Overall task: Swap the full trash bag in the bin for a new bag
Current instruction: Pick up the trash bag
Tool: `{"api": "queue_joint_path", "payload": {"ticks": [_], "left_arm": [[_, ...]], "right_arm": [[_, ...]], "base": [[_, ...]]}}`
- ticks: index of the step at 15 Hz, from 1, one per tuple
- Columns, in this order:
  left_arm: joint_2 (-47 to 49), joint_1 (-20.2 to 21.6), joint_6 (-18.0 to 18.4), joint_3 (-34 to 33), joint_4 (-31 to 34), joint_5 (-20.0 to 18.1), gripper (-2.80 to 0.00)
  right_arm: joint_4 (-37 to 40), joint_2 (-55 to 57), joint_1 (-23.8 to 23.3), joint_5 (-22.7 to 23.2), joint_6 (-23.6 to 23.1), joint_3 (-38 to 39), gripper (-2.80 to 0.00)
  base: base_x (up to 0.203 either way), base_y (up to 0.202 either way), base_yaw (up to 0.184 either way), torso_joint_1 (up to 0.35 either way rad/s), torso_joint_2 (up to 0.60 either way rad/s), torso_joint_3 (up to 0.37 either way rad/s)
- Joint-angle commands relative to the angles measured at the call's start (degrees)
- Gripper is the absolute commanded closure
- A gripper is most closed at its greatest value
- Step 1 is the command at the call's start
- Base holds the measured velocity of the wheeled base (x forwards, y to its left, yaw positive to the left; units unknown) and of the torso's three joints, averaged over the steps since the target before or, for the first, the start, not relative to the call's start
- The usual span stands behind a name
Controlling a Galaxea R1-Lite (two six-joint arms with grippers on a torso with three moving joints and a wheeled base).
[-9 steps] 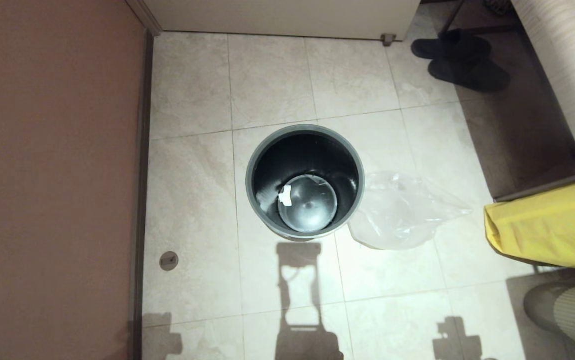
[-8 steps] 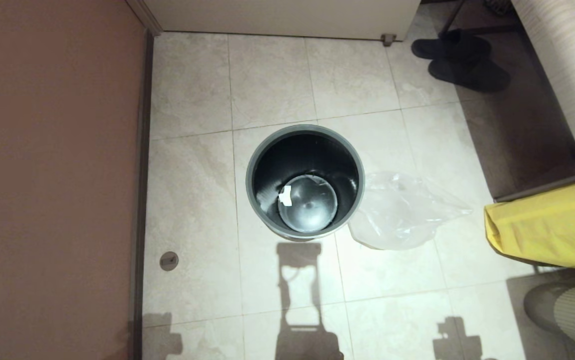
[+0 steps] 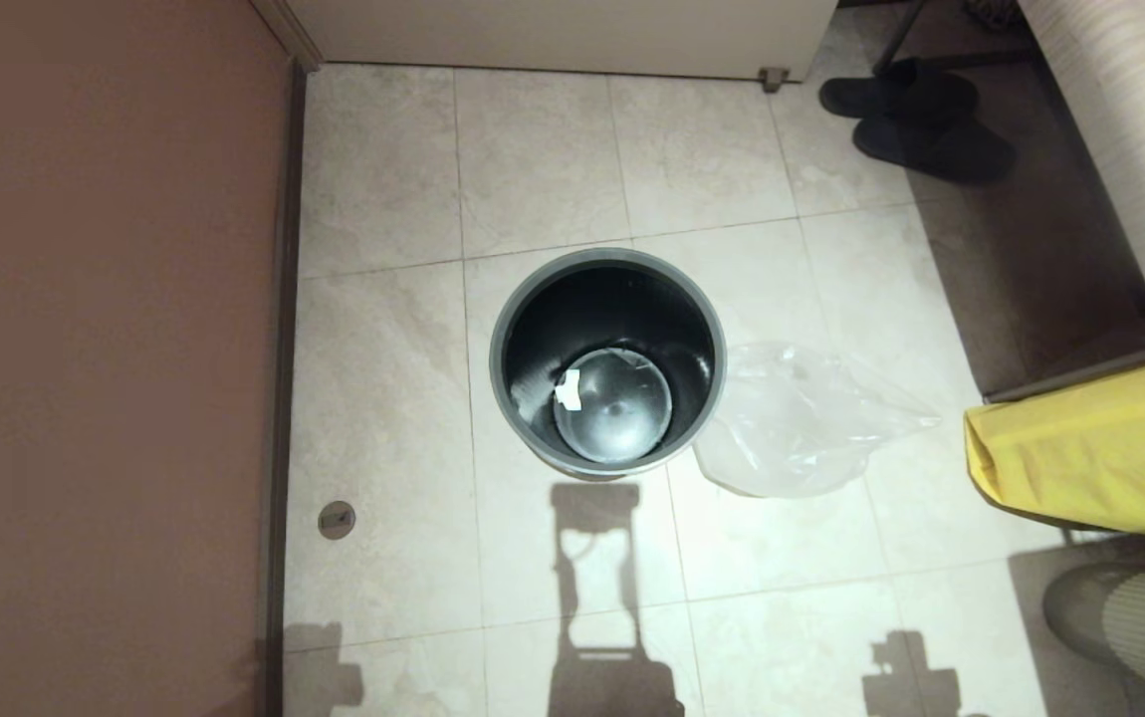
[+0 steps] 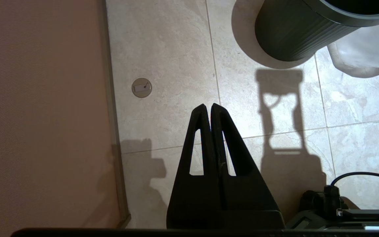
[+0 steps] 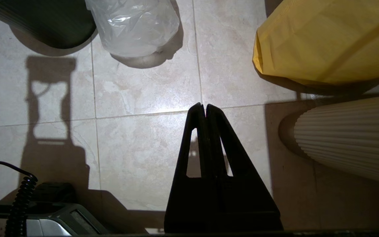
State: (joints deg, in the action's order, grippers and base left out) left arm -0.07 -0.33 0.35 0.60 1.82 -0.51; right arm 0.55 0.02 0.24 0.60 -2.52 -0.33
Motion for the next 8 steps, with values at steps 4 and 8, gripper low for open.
{"api": "queue_joint_path", "payload": {"ticks": [4,8], "left_arm": [[0.07,-0.02,0.00,0.02,0.03,-0.01,0.00],[0.07,-0.02,0.00,-0.02,0.03,-0.01,0.00]], "right_arm": [[2.53,5.15,0.04,0.87,0.57,-8.80,0.00],[4.22,22.90,0.26,1.22,0.69,-23.31,0.00]], "base": [[0.000,0.000,0.000,0.000,0.00,0.000],[0.000,0.000,0.000,0.000,0.00,0.000]]}}
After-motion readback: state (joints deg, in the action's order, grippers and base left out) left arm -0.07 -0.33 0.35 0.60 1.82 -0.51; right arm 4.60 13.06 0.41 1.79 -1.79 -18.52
